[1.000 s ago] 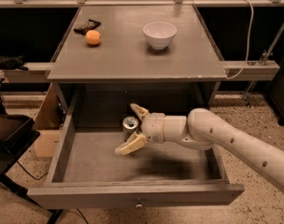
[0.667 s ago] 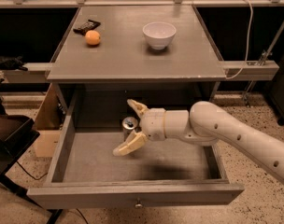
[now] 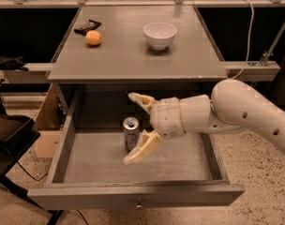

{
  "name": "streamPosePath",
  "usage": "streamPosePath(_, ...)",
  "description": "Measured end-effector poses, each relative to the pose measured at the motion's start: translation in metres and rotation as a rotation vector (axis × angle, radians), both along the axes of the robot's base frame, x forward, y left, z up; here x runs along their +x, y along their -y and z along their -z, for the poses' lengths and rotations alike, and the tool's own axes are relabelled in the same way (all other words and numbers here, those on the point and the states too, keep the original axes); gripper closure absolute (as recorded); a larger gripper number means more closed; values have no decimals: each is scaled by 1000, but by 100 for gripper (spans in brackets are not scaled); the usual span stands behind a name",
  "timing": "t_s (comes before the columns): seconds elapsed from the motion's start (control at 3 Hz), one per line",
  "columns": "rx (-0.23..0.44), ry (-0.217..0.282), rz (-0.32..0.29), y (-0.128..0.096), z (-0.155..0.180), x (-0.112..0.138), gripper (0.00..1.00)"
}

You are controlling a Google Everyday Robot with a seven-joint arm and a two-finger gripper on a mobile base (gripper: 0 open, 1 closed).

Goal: Place redbull can into top drawer

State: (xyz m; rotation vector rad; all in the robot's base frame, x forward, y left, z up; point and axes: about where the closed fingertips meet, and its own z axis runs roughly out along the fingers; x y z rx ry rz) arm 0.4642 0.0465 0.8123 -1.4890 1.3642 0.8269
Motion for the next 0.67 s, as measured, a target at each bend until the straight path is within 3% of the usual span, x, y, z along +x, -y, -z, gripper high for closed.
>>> streamPosePath(0.33,-87,59,25,39,-32,-16,0)
streamPosePath(0.67,-217,129,114,79,-51,-21,0)
